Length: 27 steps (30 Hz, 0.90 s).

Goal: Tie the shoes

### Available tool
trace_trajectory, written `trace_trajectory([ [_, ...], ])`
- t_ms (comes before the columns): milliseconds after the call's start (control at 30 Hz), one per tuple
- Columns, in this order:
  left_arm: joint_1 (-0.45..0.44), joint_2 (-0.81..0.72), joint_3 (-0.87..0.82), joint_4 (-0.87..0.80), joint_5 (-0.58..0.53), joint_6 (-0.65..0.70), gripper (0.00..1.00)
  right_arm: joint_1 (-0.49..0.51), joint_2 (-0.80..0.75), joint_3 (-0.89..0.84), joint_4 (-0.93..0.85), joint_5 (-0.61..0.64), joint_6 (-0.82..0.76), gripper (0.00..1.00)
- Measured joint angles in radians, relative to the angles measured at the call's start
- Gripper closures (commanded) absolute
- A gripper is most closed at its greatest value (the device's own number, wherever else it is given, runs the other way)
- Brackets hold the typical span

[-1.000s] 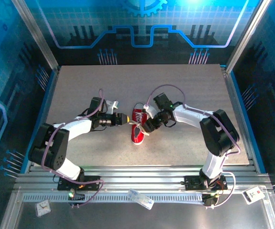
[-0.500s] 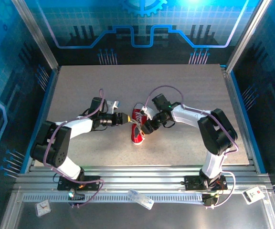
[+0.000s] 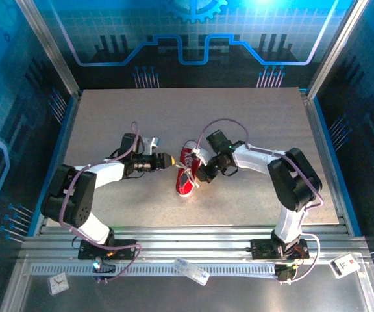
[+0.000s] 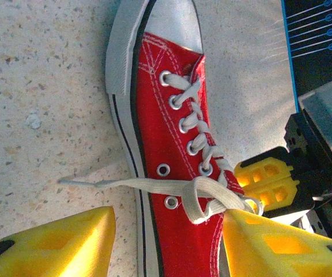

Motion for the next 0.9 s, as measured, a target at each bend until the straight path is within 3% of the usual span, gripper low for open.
trace_trajectory([
  [100,0.0,0.0,0.0,0.024,0.013,-0.008,0.47,-0.002,-0.027,-0.02,0.004,0.0,0.0,0.99],
  [233,0.0,0.0,-0.002,0.06,0.039,-0.027,0.47,-0.001,-0.042,-0.025,0.018,-0.006,-0.002,0.81],
  [567,0.0,0.008,-0.012,0.116,0.079,-0.075,0.47,0.025,-0.041,-0.024,0.032,-0.028,-0.028,0.59],
  [800,0.0,0.01,-0.015,0.12,0.083,-0.077,0.47,0.029,-0.008,0.011,0.031,-0.028,-0.034,0.61],
  [900,0.0,0.01,-0.015,0.119,0.086,-0.077,0.47,0.032,0.021,0.035,0.031,-0.022,-0.037,0.76],
])
